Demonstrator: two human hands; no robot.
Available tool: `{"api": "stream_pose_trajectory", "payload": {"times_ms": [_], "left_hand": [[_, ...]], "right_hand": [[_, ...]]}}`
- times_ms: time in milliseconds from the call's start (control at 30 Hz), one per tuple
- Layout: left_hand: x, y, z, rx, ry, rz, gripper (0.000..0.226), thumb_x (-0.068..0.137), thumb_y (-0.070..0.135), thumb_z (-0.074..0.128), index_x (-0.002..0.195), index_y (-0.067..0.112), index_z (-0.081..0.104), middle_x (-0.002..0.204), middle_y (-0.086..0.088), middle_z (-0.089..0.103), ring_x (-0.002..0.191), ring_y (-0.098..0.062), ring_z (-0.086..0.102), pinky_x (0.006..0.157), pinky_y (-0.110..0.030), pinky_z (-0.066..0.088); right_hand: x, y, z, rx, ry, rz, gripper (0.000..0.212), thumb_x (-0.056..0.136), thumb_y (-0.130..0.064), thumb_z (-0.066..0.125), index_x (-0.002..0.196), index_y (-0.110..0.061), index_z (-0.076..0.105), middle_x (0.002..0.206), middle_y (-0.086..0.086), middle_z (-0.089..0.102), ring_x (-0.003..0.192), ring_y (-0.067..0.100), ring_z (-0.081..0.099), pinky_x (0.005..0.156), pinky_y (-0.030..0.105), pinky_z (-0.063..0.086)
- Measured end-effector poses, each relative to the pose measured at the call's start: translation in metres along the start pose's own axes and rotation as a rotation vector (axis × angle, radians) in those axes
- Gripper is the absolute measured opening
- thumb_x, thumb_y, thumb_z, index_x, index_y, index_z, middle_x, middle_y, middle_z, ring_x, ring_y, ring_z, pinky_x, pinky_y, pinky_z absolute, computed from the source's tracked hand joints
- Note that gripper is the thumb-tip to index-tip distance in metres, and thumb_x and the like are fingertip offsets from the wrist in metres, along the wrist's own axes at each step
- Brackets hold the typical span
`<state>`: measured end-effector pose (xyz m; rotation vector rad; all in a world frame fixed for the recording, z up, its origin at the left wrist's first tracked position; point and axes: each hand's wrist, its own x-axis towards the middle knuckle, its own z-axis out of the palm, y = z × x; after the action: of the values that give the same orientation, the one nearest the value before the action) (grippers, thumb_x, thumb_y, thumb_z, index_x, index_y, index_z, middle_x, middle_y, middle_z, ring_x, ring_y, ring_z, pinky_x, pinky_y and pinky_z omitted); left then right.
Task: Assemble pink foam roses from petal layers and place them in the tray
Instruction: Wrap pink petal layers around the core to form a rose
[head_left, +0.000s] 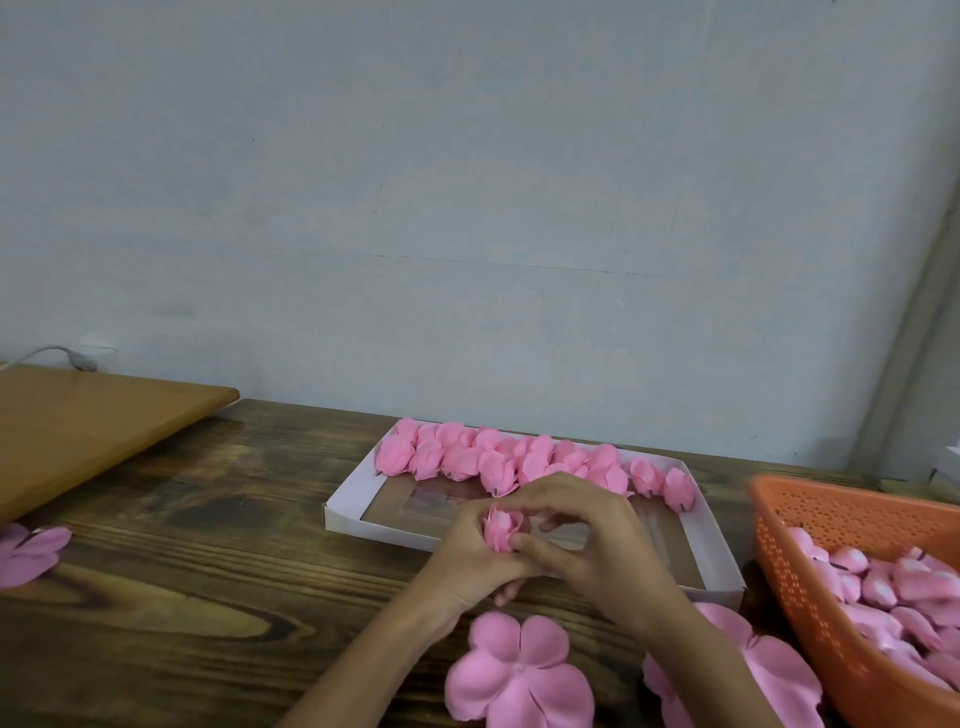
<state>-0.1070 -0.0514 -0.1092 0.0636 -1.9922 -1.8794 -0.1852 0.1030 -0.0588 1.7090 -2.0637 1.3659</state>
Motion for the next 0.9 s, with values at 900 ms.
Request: {"api": "stream_pose_trajectory", "payload": {"times_ms": [900], "left_hand": [[-0.006, 0.013, 0.010, 0.005, -0.094, 0.106, 0.026, 0.075, 0.008, 0.077, 0.090, 0.028, 0.073, 0.087, 0.018, 0.073, 0.085, 0.002, 0.068, 0.073, -0.013, 0.051]], "right_hand": [[-0.002, -0.001, 0.000, -0.190, 0.071, -0.041, 0.031, 0.072, -0.028, 0.090, 0.097, -0.035, 0.073, 0.097, -0.019, 0.066, 0.093, 0.009, 0.064, 0.077, 0.030, 0.053]]}}
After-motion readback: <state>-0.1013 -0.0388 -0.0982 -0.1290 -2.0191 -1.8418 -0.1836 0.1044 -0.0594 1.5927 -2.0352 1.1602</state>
